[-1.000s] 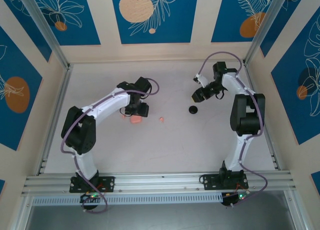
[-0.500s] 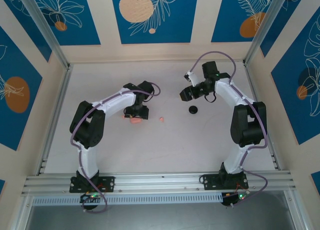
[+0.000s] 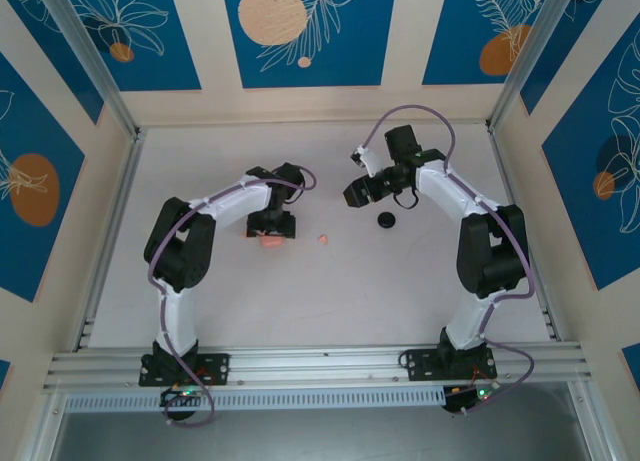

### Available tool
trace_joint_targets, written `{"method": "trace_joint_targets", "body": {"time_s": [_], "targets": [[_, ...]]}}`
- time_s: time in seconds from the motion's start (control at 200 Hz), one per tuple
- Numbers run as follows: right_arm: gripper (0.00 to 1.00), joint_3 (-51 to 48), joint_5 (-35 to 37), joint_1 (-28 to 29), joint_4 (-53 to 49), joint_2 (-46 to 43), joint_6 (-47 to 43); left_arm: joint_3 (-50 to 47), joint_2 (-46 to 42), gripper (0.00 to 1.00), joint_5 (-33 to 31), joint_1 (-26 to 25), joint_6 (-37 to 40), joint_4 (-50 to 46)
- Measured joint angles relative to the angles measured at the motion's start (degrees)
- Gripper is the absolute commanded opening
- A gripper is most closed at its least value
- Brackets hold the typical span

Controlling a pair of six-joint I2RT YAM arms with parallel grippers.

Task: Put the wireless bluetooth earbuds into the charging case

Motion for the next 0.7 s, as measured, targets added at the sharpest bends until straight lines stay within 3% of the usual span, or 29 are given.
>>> {"method": "trace_joint_targets", "body": {"time_s": [0.7], "targets": [[0.61,0.8,3.3,2.1,-1.7,0.1,0.0,-1.0,2.9,0.65,2.4,0.6,-0.9,2.2]]}}
